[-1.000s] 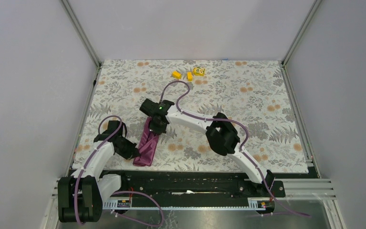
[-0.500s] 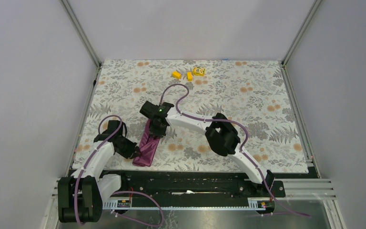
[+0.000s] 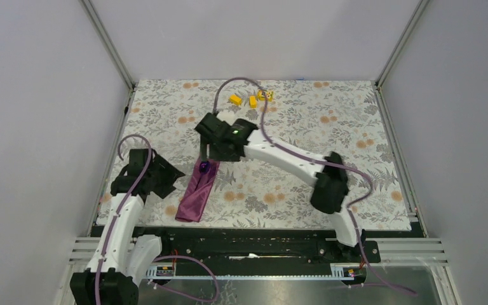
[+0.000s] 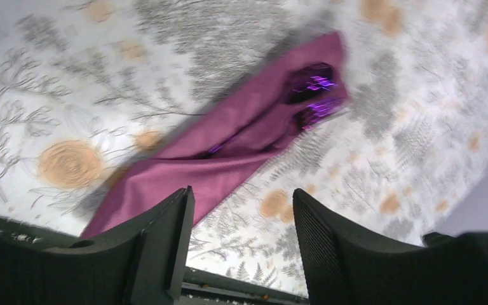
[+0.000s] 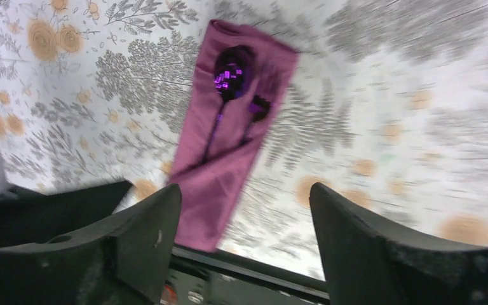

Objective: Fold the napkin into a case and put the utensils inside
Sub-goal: Reset both arms

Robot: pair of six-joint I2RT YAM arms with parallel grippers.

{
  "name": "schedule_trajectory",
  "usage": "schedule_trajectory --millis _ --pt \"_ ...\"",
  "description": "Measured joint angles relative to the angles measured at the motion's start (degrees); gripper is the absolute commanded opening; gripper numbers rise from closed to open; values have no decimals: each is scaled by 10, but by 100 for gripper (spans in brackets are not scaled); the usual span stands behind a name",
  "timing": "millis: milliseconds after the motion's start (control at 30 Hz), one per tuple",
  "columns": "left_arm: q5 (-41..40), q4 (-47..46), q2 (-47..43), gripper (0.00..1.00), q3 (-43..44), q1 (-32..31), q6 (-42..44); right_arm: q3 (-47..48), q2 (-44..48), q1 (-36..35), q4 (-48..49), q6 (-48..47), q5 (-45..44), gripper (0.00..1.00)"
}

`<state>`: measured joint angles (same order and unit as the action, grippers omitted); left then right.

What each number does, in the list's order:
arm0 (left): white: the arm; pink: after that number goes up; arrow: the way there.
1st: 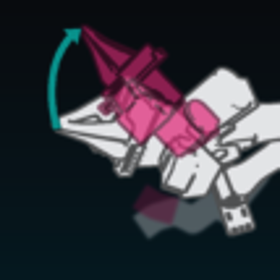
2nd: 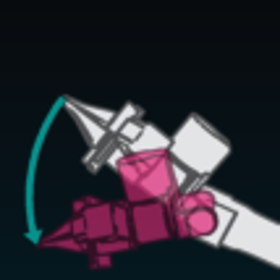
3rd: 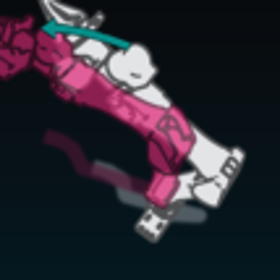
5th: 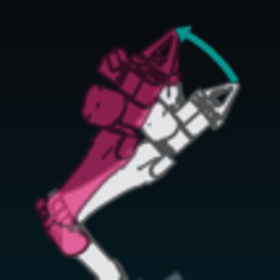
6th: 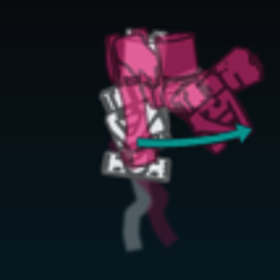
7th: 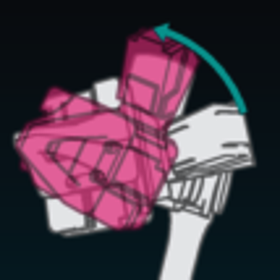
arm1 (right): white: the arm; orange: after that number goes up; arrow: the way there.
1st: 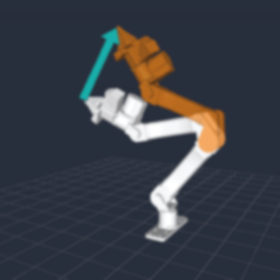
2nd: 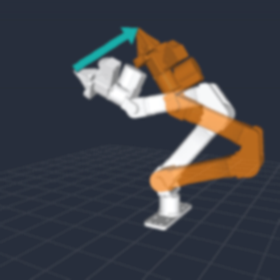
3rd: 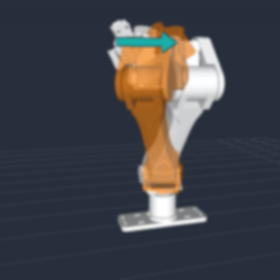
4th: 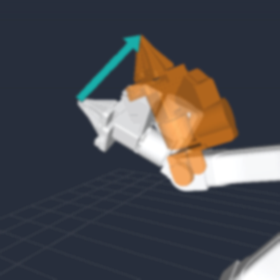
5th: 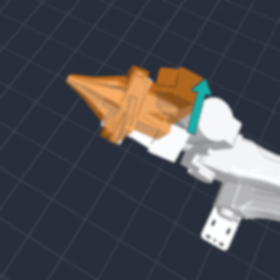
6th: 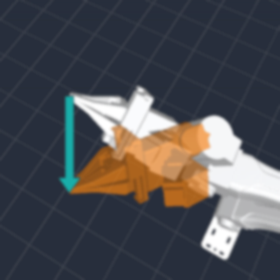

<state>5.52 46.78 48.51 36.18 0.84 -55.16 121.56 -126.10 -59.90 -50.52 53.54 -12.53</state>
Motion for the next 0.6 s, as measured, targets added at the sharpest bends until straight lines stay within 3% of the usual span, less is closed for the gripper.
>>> schedule_trajectory --millis 167,300,367,433,600 --pt "109 -51 -35 80 63 1 97 -183 255 3 38 -156 -102 98" --pt "214 -113 -63 81 122 1 162 -328 515 6 83 -273 -161 100" --pt "259 -127 -53 86 185 0 199 -346 626 6 91 -313 -189 100" --pt "290 -135 -32 97 255 -4 233 -345 699 6 97 -341 -212 100" --pt "338 -152 35 99 441 -38 298 -275 814 7 85 -401 -277 100"
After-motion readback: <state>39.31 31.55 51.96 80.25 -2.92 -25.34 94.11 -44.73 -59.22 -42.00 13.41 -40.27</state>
